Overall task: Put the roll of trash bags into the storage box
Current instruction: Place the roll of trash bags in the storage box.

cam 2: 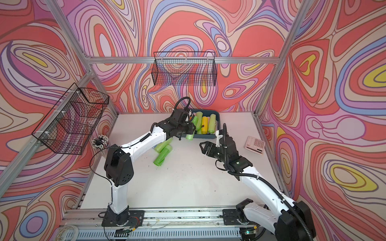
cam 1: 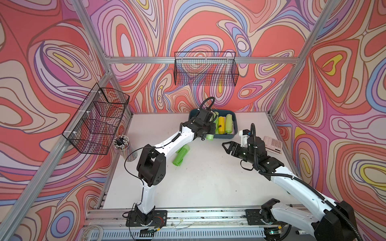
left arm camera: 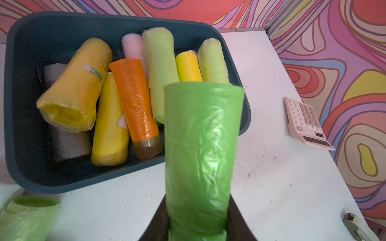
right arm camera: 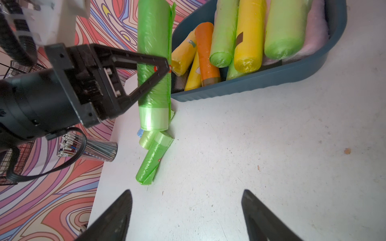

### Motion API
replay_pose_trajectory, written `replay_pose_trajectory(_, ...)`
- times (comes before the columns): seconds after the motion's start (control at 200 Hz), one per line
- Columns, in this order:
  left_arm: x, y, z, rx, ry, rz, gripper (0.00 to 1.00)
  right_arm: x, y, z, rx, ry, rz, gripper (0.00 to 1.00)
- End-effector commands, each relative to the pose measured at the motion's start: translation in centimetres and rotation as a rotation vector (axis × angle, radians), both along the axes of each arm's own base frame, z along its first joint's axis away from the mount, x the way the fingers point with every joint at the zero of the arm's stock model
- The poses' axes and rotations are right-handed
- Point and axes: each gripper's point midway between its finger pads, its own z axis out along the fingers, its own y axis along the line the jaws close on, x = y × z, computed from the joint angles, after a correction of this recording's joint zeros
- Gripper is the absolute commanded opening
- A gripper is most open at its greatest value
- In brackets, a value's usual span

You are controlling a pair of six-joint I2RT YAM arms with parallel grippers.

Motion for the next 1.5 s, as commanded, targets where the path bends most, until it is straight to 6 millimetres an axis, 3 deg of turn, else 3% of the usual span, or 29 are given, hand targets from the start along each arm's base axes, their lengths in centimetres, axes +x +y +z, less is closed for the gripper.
replay_pose_trajectory(0.0, 1.0, -0.2, 0.8, 0.003, -0.035, 0.006, 0.19, 0.0, -0.3, -0.1, 0.016, -0.007, -0.022, 0.84)
replay_pose_trajectory(0.551, 5.9, 1.3, -1.8, -0.067, -0.026, 0.051, 0.17, 0.5, -0.5, -0.8, 0.061, -0.008, -0.071, 0.84)
replay_pose_trajectory(0.916, 8.7, 1.0, -2.2, -0.095, -0.061, 0.050, 0.16, 1.2, -1.1, -0.2, 0.036, -0.026, -0.112, 0.84)
replay_pose_trajectory(1.222, 11.5, 2.3, -2.8, -0.153, -0.077, 0.105, 0.16, 1.8, -0.9, -0.8, 0.034, -0.007, -0.118, 0.84)
replay_pose_trajectory(1.497, 13.1, 2.8, -5.8, -0.175, -0.033, 0.127, 0.17, 2.4, -0.3, -1.4, 0.039, 0.019, -0.112, 0.84)
